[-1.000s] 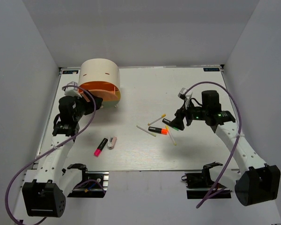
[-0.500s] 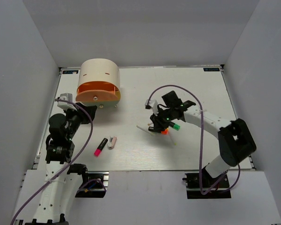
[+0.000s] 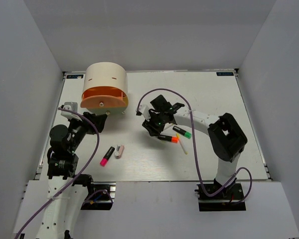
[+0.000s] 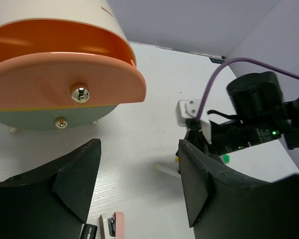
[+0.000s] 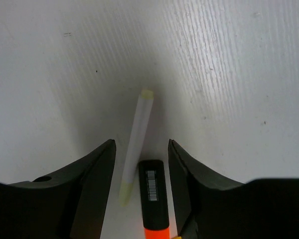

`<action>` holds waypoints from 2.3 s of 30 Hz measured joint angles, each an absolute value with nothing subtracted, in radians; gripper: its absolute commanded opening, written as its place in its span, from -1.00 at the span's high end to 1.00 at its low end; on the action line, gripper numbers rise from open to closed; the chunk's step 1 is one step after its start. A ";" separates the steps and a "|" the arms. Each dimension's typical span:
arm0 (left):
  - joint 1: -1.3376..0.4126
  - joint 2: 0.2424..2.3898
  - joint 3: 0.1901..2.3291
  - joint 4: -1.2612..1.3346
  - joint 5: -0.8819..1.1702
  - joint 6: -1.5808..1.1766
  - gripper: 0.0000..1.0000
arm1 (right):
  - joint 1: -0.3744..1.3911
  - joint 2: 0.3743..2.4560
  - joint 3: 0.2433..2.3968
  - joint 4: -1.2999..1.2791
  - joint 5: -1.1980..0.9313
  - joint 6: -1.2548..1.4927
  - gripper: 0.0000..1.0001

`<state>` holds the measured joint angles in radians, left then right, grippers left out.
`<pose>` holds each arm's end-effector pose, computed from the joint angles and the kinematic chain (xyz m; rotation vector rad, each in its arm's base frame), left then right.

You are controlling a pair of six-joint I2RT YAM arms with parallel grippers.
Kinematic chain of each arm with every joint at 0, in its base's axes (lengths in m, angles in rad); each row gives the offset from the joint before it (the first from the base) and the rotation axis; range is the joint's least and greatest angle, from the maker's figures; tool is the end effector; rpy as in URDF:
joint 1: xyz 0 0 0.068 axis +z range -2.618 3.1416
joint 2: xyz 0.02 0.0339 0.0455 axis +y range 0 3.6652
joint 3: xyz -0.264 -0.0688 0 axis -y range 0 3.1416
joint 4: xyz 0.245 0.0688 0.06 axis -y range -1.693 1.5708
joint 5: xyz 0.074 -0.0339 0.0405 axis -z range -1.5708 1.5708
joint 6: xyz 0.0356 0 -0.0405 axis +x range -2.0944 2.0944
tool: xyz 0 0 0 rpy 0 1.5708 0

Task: Sort the stationery into containers
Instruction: Pick up the pen from the center of the board, then place the pen in the storage box.

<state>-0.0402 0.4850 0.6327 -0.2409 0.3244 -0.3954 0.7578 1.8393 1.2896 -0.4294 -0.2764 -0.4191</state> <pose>0.1267 -0.0165 0.3220 -0.0502 1.6933 -0.5975 0.2771 0.2756 0.2014 -1.5131 2.0717 0.4831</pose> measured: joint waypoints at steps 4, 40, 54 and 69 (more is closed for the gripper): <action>-0.039 0.480 0.633 -0.240 0.338 -0.394 -0.47 | 0.788 1.897 1.316 -0.424 -0.252 -0.419 -0.16; -0.029 0.425 0.633 -0.240 0.351 -0.385 -0.45 | 0.812 1.814 1.467 -0.653 -0.294 -0.465 1.00; -0.029 0.358 0.629 -0.240 0.294 -0.384 -0.45 | 0.850 1.849 2.040 -0.662 -0.295 -0.507 1.00; -0.005 0.329 0.629 -0.239 0.256 -0.384 -0.45 | 0.897 2.003 2.185 -0.491 -0.403 -0.672 1.00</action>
